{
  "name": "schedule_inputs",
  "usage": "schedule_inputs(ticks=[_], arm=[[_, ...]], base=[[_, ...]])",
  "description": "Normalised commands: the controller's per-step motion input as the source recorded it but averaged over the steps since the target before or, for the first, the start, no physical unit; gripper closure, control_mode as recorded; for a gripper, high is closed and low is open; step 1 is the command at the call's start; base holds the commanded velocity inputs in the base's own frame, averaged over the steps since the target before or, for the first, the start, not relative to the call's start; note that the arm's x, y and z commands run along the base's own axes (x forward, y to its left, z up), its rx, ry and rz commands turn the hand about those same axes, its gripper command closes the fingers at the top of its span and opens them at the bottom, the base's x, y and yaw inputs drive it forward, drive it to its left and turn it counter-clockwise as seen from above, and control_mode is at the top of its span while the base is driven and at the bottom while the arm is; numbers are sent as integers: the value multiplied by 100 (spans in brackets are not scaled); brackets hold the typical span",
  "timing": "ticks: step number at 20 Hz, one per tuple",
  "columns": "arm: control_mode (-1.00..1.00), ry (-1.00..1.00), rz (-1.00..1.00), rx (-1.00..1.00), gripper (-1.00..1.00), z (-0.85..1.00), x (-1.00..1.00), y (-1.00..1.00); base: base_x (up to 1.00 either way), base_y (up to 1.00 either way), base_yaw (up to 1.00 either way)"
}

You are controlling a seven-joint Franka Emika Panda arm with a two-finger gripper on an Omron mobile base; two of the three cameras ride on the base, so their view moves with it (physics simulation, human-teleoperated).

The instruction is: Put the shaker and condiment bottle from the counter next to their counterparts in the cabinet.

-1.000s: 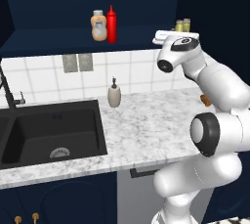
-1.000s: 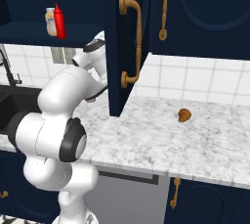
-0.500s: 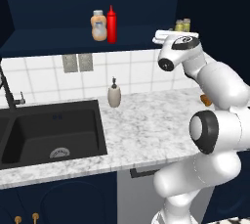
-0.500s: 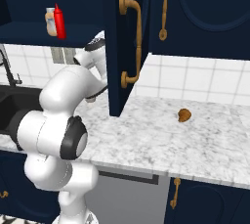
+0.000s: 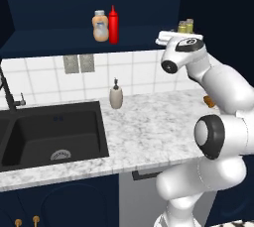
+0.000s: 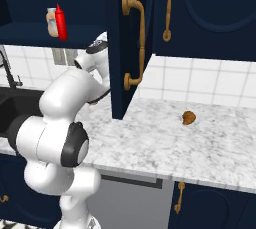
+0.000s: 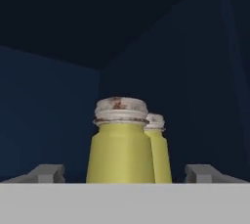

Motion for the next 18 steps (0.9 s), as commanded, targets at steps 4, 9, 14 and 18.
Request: schedule_inputs(ticks=[4,9,14,18], arm=[[-100,-16,0,0,-100,-31,-98,9],[-100,-13,0,0,-100,-54,-100,23],[-100,-1,8,0,-100,-89,-100,52],[-100,0,12,0,-100,-100,-100,60]], base=[[0,0,0],[0,0,0],[0,0,0],[0,0,0]])
